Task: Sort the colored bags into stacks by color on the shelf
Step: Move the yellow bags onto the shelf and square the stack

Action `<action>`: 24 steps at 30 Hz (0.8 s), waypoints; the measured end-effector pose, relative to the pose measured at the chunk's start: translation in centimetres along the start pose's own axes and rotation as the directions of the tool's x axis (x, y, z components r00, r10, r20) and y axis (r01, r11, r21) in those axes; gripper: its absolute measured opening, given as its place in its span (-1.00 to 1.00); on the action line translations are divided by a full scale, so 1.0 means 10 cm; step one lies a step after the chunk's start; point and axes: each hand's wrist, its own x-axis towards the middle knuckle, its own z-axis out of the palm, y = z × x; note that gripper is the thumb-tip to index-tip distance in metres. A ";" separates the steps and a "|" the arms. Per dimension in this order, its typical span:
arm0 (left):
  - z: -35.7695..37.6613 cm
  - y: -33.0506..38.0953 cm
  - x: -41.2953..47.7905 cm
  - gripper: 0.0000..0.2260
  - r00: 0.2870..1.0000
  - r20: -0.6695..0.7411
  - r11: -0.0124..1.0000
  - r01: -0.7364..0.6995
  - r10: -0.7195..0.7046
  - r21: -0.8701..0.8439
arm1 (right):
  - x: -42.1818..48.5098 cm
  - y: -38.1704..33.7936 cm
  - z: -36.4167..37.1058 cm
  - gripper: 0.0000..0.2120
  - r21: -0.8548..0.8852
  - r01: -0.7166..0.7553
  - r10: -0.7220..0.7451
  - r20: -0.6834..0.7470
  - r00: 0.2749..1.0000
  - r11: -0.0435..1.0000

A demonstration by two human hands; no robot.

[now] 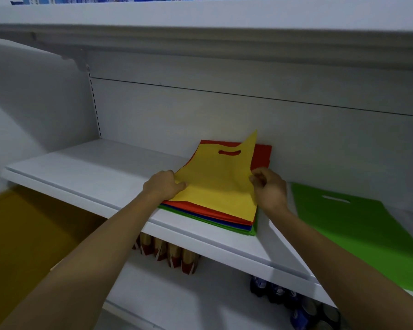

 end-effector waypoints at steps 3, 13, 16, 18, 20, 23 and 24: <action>0.00 -0.02 0.01 -0.49 1.000 0.005 1.000 -0.001 0.001 -0.012 | 0.03 -0.03 0.00 -0.92 0.388 -0.193 0.205 0.011 0.979 0.901; -0.04 -0.04 0.03 -0.51 0.999 -0.038 0.998 0.016 -0.018 -0.056 | 0.05 -0.15 0.00 -0.88 0.639 -0.384 0.325 0.214 0.921 0.667; -0.08 -0.01 0.03 -0.51 0.995 -0.086 0.998 0.044 -0.047 -0.036 | 0.08 -0.15 0.00 -0.90 0.638 -0.432 0.358 0.251 0.899 0.638; -0.11 0.00 0.03 -0.44 0.992 -0.110 0.997 0.057 -0.063 -0.058 | 0.07 -0.13 0.02 -0.89 0.630 -0.436 0.366 0.247 0.897 0.643; -0.13 -0.01 0.04 -0.35 0.988 -0.135 0.994 0.065 -0.077 -0.090 | 0.06 -0.11 0.04 -0.89 0.624 -0.432 0.370 0.235 0.899 0.651; -0.16 -0.01 0.04 -0.40 0.979 -0.170 0.985 0.086 -0.112 -0.152 | 0.06 -0.10 0.04 -0.88 0.612 -0.426 0.362 0.234 0.903 0.667; -0.17 -0.01 0.04 -0.45 0.977 -0.178 0.980 0.087 -0.119 -0.177 | 0.05 -0.10 0.04 -0.88 0.611 -0.422 0.356 0.234 0.905 0.670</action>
